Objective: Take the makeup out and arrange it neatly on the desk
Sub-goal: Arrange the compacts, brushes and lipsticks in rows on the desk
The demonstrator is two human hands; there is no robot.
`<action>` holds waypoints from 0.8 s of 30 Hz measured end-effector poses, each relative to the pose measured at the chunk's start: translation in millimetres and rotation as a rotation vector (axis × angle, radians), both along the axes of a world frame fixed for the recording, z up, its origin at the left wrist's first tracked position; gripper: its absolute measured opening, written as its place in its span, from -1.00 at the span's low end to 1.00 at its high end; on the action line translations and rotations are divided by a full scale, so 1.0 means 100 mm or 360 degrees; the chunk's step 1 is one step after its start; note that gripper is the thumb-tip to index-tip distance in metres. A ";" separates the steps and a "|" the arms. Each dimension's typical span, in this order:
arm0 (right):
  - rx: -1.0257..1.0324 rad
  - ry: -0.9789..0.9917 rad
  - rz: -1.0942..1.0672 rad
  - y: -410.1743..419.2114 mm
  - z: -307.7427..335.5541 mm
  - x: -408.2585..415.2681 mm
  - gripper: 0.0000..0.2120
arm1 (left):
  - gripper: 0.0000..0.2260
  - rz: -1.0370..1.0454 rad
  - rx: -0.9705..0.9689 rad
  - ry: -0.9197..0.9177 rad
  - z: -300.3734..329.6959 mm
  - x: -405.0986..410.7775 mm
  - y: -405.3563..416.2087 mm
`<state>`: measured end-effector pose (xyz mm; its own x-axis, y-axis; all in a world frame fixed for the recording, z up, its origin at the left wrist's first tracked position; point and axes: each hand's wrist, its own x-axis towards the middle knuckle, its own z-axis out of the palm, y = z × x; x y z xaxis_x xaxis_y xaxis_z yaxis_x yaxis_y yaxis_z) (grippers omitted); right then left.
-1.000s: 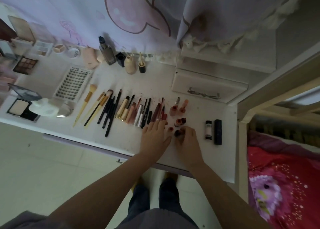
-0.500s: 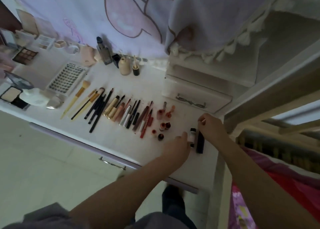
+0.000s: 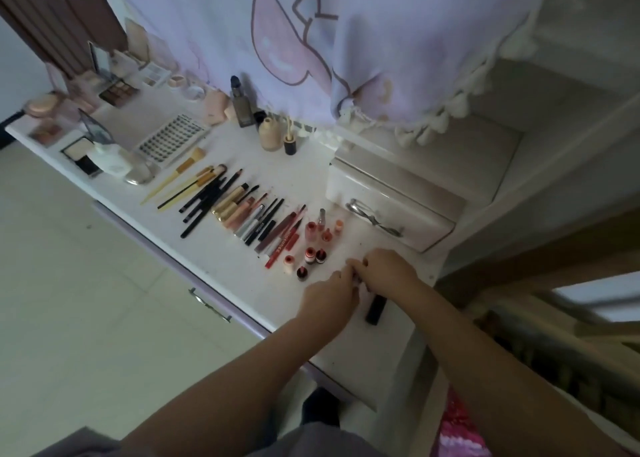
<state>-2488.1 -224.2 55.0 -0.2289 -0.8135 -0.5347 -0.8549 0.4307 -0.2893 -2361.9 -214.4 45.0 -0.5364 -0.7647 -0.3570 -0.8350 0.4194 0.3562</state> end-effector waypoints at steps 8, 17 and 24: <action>-0.0229 -0.0792 -0.0053 0.31 0.59 0.04 -0.78 | -0.78 0.0028 0.0144 0.0596 0.40 0.37 0.07; -0.0185 -0.0827 0.0094 0.41 1.05 0.24 -0.72 | -0.72 -0.0199 -0.0030 0.0664 0.67 0.71 -0.07; -0.0111 -0.0913 -0.0026 0.48 1.18 0.34 -0.62 | -0.74 -0.0249 -0.0225 0.0692 0.78 0.84 -0.09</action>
<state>-2453.8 -176.3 172.6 0.0689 -0.8501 -0.5221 -0.5459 0.4059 -0.7329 -2277.9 -223.3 123.2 -0.7255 -0.6877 0.0275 -0.5444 0.5978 0.5884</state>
